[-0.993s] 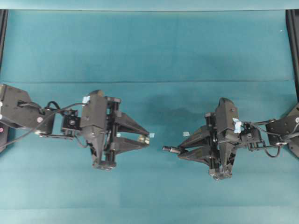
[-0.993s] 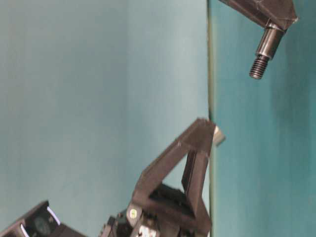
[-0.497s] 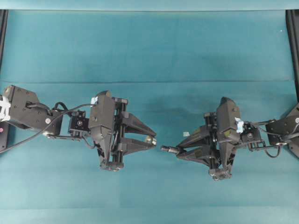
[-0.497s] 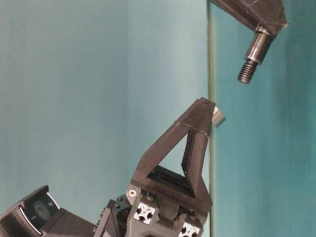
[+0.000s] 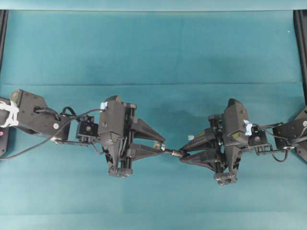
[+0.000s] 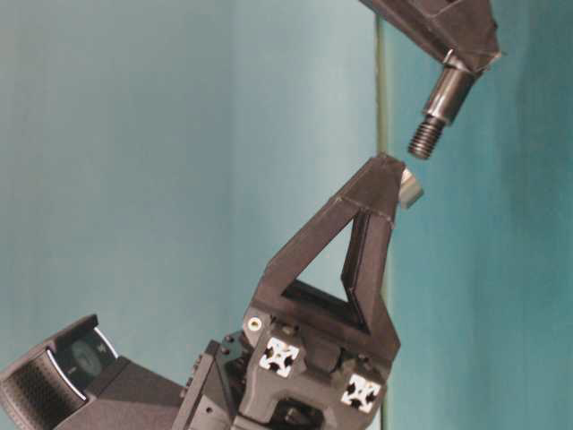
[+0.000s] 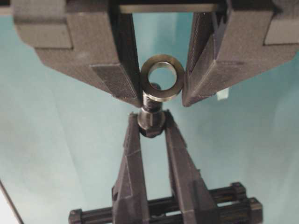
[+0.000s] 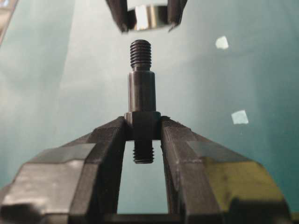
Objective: Insert the washer onto the shaft with both hands.
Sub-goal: 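Push the washer onto the shaft tip with the left gripper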
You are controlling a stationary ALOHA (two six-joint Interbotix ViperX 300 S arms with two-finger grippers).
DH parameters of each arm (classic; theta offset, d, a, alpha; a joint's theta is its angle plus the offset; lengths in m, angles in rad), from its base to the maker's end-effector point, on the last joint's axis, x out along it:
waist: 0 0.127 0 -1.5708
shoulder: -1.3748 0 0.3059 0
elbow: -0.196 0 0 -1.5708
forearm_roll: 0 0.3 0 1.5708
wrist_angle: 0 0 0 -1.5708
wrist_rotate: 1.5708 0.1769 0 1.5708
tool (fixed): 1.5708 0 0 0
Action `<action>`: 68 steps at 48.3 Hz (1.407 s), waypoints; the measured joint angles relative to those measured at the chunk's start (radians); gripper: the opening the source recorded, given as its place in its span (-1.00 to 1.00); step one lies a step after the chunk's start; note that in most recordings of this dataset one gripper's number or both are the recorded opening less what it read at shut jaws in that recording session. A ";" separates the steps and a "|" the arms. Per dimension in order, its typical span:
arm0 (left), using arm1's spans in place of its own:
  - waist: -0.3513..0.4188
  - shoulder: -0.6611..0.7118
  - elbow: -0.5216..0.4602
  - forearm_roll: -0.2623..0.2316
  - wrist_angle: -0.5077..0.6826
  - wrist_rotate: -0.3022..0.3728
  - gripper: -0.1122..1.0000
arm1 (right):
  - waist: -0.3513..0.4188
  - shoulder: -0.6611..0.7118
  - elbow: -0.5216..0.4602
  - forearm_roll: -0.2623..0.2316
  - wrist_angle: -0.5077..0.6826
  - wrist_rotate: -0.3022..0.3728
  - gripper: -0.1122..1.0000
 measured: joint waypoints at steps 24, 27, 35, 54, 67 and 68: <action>-0.002 0.031 -0.029 0.002 -0.012 -0.002 -0.17 | 0.000 0.003 0.000 0.003 -0.018 0.000 -0.79; -0.003 0.035 -0.034 0.002 -0.014 -0.002 -0.17 | 0.000 0.003 0.000 0.005 -0.029 0.000 -0.79; -0.003 0.038 -0.040 0.000 -0.015 -0.002 -0.17 | 0.000 0.005 -0.002 0.012 -0.051 0.000 -0.79; -0.003 0.048 -0.048 0.000 -0.015 -0.002 -0.17 | 0.002 0.018 -0.012 0.014 -0.054 0.000 -0.79; -0.003 0.060 -0.066 0.000 -0.015 -0.005 -0.17 | 0.006 0.020 -0.011 0.014 -0.055 0.000 -0.79; -0.003 0.060 -0.067 0.000 -0.017 -0.003 -0.17 | 0.006 0.020 -0.012 0.014 -0.055 0.000 -0.79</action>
